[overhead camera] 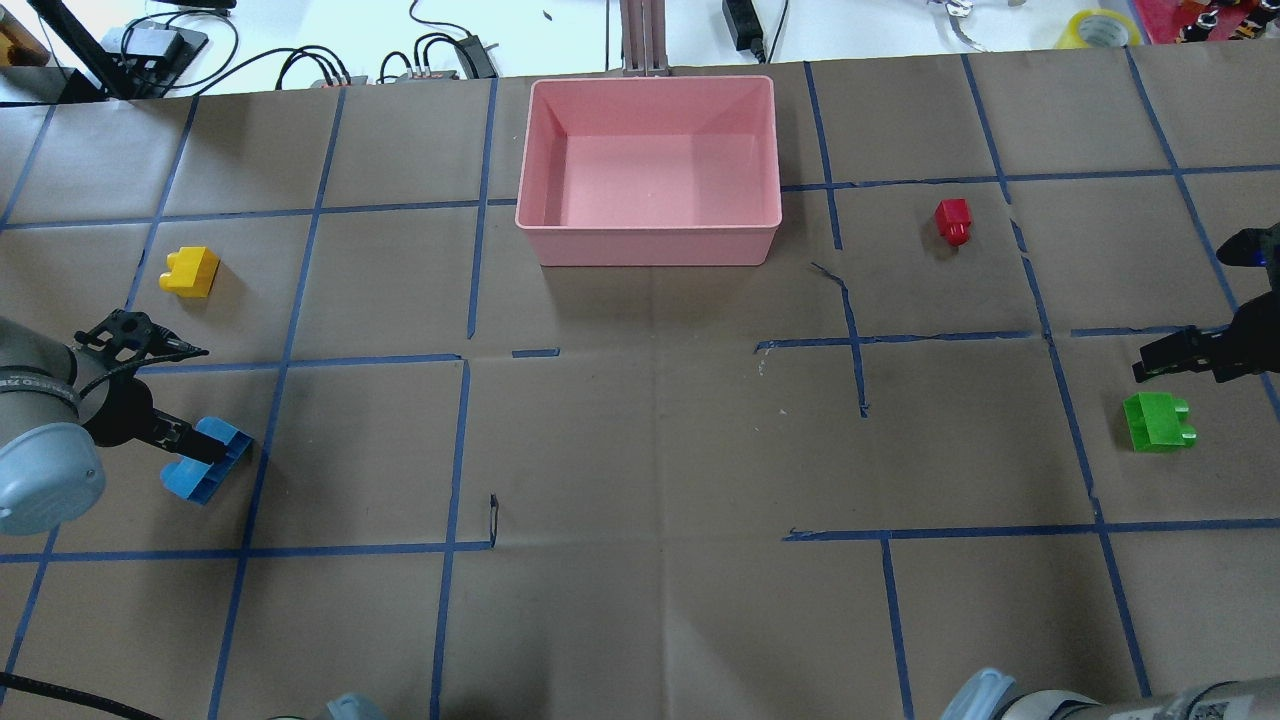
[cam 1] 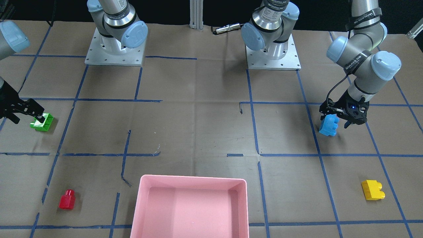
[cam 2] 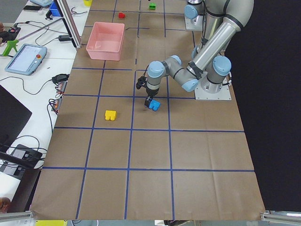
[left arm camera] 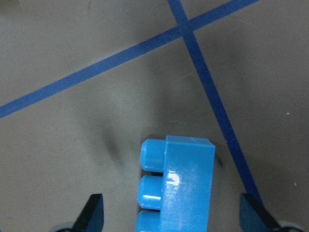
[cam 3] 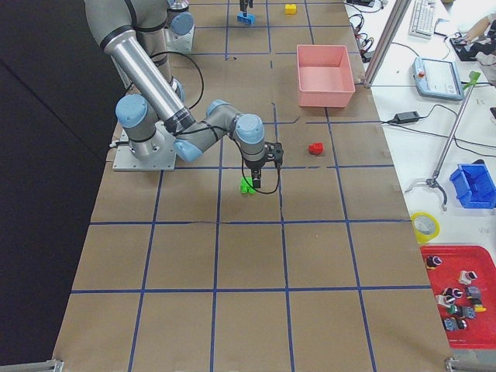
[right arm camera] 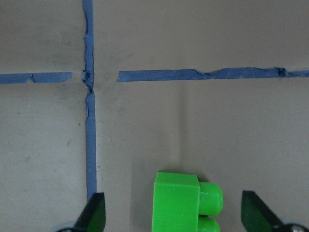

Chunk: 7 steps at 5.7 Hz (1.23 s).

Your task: Put all blocks into box

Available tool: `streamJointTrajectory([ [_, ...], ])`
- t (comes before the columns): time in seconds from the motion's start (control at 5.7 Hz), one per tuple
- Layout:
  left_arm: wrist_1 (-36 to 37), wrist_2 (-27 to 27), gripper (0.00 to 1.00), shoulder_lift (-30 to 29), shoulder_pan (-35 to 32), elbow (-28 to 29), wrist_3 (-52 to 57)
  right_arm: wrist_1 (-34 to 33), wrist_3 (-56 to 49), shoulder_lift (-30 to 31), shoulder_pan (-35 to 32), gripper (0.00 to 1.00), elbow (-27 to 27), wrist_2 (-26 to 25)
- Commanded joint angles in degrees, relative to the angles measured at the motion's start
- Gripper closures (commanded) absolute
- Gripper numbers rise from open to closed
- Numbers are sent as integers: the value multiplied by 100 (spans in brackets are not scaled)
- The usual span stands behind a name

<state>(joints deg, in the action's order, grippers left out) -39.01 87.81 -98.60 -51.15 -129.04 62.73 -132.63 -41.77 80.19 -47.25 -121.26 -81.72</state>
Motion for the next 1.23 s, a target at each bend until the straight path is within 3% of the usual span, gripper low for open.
streamJointTrajectory([
  [0.0,122,8,1,-72,0,-87,238,-333,-7,-161,145,1,-195,-2],
  [1.05,148,-18,1,-283,0,-51,846,-563,-24,-301,268,1,-451,-116],
])
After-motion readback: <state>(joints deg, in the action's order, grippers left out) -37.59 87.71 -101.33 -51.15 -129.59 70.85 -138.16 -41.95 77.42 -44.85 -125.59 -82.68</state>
